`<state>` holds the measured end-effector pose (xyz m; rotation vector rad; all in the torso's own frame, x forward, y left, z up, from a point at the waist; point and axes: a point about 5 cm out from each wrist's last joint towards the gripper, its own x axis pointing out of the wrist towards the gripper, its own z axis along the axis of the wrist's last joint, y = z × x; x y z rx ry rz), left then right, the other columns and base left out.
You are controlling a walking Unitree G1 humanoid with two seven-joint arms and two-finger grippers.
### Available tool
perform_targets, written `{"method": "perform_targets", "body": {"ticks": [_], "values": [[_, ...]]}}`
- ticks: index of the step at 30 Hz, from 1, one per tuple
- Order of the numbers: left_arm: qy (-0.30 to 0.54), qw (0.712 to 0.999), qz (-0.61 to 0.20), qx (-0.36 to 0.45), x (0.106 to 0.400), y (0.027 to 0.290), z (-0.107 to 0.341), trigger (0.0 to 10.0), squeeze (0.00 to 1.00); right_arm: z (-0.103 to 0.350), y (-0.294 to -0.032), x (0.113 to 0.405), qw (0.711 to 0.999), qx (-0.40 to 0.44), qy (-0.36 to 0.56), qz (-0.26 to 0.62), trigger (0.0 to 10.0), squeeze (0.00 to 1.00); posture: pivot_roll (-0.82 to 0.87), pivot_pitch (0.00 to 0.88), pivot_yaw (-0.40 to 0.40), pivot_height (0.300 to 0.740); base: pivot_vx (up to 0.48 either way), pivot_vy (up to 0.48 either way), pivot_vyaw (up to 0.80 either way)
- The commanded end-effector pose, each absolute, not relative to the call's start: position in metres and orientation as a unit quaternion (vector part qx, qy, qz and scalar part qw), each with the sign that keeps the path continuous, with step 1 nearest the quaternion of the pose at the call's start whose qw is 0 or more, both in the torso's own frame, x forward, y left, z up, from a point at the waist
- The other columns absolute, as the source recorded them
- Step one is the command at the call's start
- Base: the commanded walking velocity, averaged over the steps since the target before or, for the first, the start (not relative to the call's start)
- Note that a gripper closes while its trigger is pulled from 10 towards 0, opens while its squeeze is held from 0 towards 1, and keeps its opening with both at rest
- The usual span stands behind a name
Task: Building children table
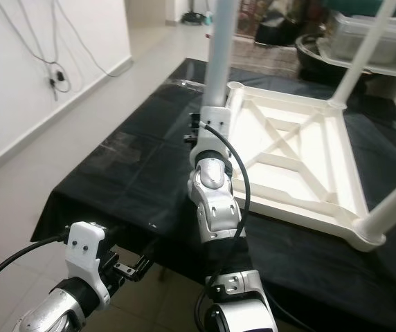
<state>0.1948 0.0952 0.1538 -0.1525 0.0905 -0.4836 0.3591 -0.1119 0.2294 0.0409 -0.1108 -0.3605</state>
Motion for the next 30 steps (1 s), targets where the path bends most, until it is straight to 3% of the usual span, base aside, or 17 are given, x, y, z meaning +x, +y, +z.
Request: {"method": "perform_targets", "body": {"ticks": [1,8,25,26,27,30], "values": [[0.050,0.967,-0.238,-0.074,0.196,0.096,0.149,10.0,0.00,0.188,-0.107,0.344,0.958,0.054,0.039,-0.280,10.0,0.00,0.21,0.110,-0.018,0.740,0.000,0.000,0.00],[0.048,0.967,-0.241,-0.072,0.198,0.095,0.148,10.0,0.00,0.185,-0.097,0.333,0.935,0.067,0.067,-0.341,10.0,0.00,0.22,0.110,-0.013,0.740,0.000,0.000,0.00],[0.048,0.965,-0.246,-0.072,0.199,0.095,0.145,10.0,0.00,0.191,-0.086,0.334,0.943,0.066,0.055,-0.320,10.0,0.00,0.21,0.106,-0.014,0.740,0.000,0.000,0.00],[0.048,0.965,-0.246,-0.072,0.199,0.095,0.145,10.0,0.00,0.191,-0.086,0.334,0.944,0.068,0.055,-0.319,10.0,0.47,0.21,0.105,-0.015,0.740,0.000,0.000,0.00],[0.047,0.965,-0.246,-0.072,0.199,0.096,0.145,10.0,0.00,0.192,-0.086,0.335,0.946,0.071,0.053,-0.312,10.0,1.00,0.21,0.101,-0.014,0.740,0.000,0.000,0.00],[0.047,0.965,-0.247,-0.071,0.200,0.096,0.144,10.0,0.00,0.194,-0.086,0.335,0.949,0.074,0.047,-0.303,10.0,1.00,0.21,0.097,-0.014,0.740,0.000,0.000,0.00]]}}
